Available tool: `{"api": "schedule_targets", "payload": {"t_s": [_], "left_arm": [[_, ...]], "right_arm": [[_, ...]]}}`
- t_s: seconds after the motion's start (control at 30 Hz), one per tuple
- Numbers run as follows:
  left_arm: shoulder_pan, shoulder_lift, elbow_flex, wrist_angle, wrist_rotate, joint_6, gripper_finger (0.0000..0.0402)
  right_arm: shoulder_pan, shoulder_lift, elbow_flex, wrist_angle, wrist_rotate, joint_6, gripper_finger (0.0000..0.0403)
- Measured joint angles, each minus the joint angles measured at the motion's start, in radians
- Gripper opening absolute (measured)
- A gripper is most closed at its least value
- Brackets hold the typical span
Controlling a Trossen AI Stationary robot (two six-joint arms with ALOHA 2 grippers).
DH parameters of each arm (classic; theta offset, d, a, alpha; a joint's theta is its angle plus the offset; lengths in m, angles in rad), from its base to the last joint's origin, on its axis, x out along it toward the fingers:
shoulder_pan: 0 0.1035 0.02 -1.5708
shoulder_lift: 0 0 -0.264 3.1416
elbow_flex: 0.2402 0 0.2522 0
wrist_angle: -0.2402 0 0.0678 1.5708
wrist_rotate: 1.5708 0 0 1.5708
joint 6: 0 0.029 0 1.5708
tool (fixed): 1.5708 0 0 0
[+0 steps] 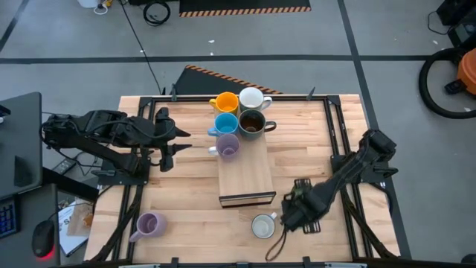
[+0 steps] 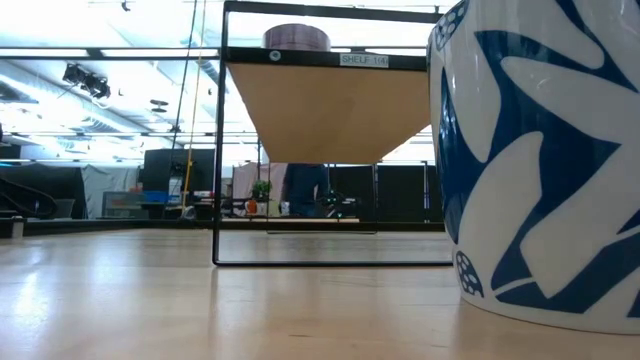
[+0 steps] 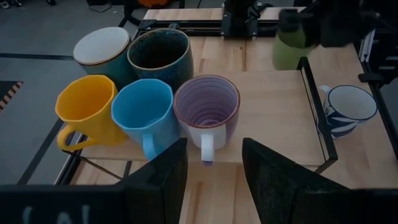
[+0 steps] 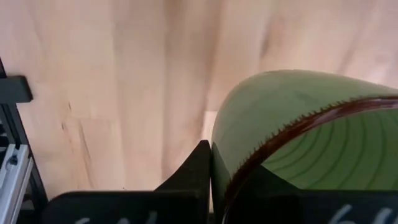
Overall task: Place coffee mugs
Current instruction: Put the green mug on the shelf
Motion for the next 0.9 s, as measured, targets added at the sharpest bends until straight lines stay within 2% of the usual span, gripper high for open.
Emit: {"api": "schedule_targets", "payload": {"t_s": [0.57,0.7,0.9], "left_arm": [[0.0,0.0,0.0,0.007,0.0,-0.007,0.016],[0.0,0.0,0.0,0.011,0.0,-0.007,0.016],[0.0,0.0,0.0,0.027,0.0,-0.007,0.016]], "right_arm": [[-0.323,-0.292,0.017,-0.114,0.053,-0.001,0.0028],[-0.38,-0.281,0.114,-0.163,0.095,-0.048,0.0028],[-0.454,-0.185,0.305,-0.219,0.127,-0.156,0.0028]]}}
